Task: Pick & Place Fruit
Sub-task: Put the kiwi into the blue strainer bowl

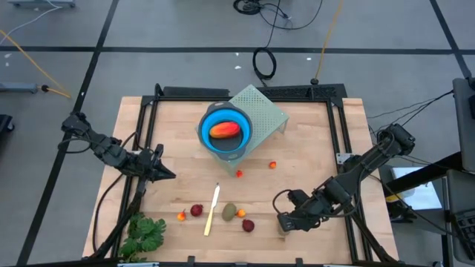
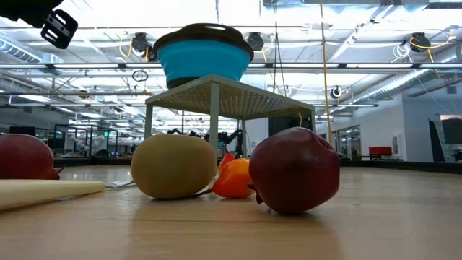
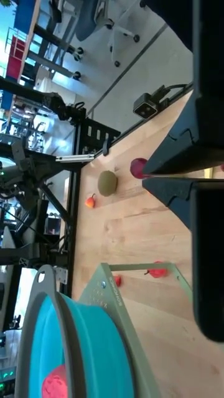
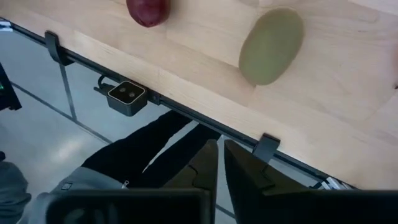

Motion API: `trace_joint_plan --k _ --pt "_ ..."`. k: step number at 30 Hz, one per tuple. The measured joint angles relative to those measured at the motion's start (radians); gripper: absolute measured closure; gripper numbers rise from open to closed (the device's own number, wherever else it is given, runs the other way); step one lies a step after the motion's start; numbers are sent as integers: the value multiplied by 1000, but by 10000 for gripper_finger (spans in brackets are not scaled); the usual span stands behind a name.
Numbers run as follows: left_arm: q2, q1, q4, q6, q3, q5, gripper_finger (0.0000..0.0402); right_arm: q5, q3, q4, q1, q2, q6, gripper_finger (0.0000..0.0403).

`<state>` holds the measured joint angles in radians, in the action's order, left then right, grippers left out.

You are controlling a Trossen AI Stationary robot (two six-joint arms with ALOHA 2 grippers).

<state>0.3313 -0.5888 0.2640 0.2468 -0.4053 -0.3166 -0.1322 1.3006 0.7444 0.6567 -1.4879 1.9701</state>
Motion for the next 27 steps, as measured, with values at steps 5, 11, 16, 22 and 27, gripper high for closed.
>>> trace_joint_plan --k 5,11,16,22,27 --pt "0 0 0 -1 0 0 398 -6 0 -20 0 0 2 353" --pt "0 0 0 -2 0 0 382 -37 0 -26 0 0 7 309" --pt "0 0 0 -2 0 0 384 -37 0 -26 0 0 8 268" --pt "0 0 0 -3 0 0 400 -27 -1 -26 0 0 6 230" --pt "0 0 1 -3 0 0 387 -27 -1 -24 0 0 2 205"
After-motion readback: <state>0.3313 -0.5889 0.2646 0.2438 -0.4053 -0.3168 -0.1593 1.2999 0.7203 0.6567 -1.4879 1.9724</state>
